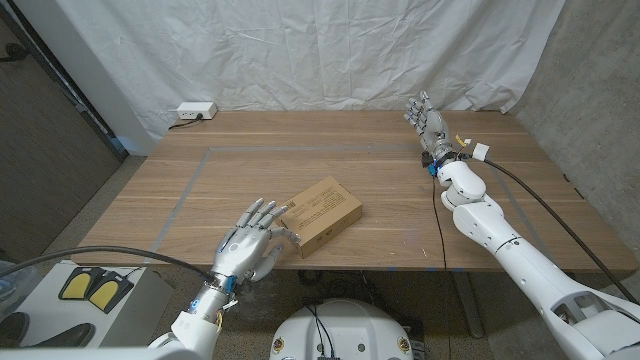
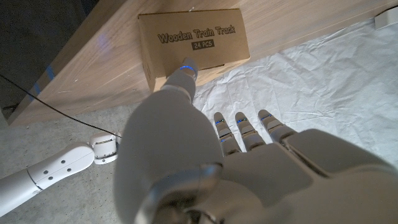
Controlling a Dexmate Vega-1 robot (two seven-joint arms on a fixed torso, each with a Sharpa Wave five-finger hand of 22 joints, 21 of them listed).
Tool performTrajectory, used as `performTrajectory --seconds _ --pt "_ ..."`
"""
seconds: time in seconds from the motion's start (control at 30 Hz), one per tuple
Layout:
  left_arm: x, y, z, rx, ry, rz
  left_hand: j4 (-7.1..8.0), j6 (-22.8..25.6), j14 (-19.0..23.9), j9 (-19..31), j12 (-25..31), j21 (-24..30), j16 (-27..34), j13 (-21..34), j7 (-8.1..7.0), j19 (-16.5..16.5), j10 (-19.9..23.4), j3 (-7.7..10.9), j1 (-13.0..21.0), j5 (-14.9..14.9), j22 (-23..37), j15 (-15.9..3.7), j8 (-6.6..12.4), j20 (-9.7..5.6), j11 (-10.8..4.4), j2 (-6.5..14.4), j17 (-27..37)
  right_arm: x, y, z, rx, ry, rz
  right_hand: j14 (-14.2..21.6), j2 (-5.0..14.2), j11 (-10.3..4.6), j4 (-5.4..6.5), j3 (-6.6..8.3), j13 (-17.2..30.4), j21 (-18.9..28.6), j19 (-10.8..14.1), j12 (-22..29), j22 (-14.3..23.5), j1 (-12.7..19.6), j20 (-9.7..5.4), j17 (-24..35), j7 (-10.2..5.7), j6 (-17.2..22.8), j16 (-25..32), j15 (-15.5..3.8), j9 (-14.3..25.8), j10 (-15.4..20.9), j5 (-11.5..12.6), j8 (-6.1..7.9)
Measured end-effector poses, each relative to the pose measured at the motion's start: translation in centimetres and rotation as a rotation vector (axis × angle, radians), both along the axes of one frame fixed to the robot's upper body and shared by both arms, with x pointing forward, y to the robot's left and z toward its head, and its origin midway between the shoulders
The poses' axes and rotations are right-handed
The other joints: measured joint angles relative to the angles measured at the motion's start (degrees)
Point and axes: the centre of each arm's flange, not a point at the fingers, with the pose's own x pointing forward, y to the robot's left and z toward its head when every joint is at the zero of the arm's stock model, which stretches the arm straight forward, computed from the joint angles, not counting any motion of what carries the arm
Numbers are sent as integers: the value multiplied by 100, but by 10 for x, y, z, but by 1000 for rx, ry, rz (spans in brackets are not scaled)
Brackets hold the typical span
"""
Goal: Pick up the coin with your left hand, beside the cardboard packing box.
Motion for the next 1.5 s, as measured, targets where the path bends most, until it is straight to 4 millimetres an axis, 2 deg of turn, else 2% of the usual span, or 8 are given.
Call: performTrajectory --seconds 0.47,0.83,1.5 --pt "-8 -7 2 50 4 28 0 6 0 0 -20 0 0 0 -5 0 0 0 0 0 0 0 -20 0 0 0 -1 -8 -7 0 2 -16 10 0 0 31 0 0 0 -44 21 0 0 0 21 0 0 0 0 0 0 32 0 0" --pt "-12 -8 3 81 -2 50 0 53 0 1 -20 0 0 0 10 -1 41 0 0 0 0 0 -41 0 -41 0 -1 -13 -15 1 0 -14 -5 0 76 31 16 -15 0 -44 21 0 0 -76 21 0 0 0 1 0 0 31 0 0" --pt "-1 -9 1 82 -37 28 23 73 60 1 -20 0 0 0 -10 -1 93 -23 0 0 0 0 -62 0 -51 0 -2 -24 -23 1 -24 6 -42 0 52 31 15 -15 0 -83 20 0 0 -99 21 0 -11 11 1 0 0 31 0 0"
